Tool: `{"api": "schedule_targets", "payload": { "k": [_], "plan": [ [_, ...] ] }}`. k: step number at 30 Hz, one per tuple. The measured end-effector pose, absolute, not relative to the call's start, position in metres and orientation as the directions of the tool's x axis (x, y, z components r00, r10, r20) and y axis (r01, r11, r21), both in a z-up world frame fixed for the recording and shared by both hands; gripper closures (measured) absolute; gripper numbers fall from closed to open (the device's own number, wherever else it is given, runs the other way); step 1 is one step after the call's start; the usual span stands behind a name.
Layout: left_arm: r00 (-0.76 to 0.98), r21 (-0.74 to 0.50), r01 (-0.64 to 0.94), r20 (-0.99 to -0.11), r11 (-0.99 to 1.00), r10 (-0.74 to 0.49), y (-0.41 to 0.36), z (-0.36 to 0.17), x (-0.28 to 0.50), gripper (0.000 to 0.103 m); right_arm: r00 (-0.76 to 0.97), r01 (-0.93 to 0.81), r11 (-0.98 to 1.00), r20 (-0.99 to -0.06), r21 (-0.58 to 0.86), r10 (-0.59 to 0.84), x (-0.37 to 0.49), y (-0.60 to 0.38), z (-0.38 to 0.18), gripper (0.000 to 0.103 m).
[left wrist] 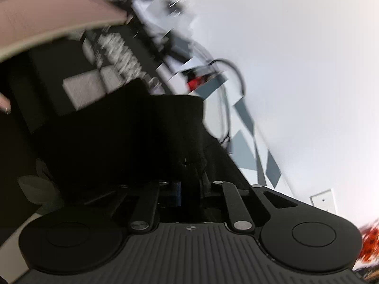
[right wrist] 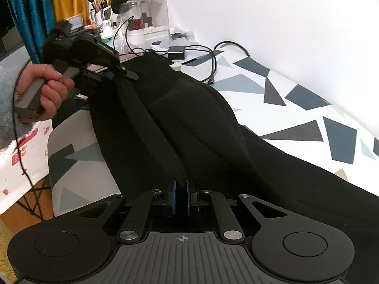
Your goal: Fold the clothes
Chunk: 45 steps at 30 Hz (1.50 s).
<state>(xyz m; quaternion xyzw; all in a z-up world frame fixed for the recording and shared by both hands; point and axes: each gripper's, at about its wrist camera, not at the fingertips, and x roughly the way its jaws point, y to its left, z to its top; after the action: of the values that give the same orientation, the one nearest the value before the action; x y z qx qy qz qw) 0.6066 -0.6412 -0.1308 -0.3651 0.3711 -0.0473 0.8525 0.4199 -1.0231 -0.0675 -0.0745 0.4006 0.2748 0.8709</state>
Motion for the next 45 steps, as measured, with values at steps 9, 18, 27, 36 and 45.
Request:
{"api": "schedule_targets", "payload": {
  "k": [9, 18, 27, 36, 45],
  "plan": [
    [0.809, -0.529, -0.122, -0.543, 0.84, -0.225, -0.644, -0.102, 0.534, 0.093, 0.513, -0.566, 0.816, -0.725, 0.117, 0.46, 0.417, -1.014, -0.068, 0.096],
    [0.687, -0.565, -0.26, -0.678, 0.783, -0.261, -0.627, -0.141, 0.559, 0.054, 0.476, -0.607, 0.792, -0.766, 0.071, 0.433, 0.411, -0.994, -0.09, 0.096],
    [0.755, -0.482, -0.238, -0.638, 0.843, -0.152, -0.636, -0.124, 0.563, 0.079, 0.448, -0.633, 0.767, -0.756, 0.108, 0.477, 0.402, -1.004, -0.067, 0.095],
    [0.734, -0.346, -0.317, -0.68, 0.883, -0.003, -0.63, -0.087, 0.553, 0.048, 0.474, -0.595, 0.799, -0.765, 0.088, 0.437, 0.398, -1.032, -0.057, 0.062],
    [0.776, -0.072, 0.052, -0.624, 0.996, -0.086, -0.699, -0.048, 0.611, 0.031, 0.706, -0.186, 0.978, -0.705, -0.096, 0.065, 0.445, -1.138, -0.044, 0.049]
  ]
}}
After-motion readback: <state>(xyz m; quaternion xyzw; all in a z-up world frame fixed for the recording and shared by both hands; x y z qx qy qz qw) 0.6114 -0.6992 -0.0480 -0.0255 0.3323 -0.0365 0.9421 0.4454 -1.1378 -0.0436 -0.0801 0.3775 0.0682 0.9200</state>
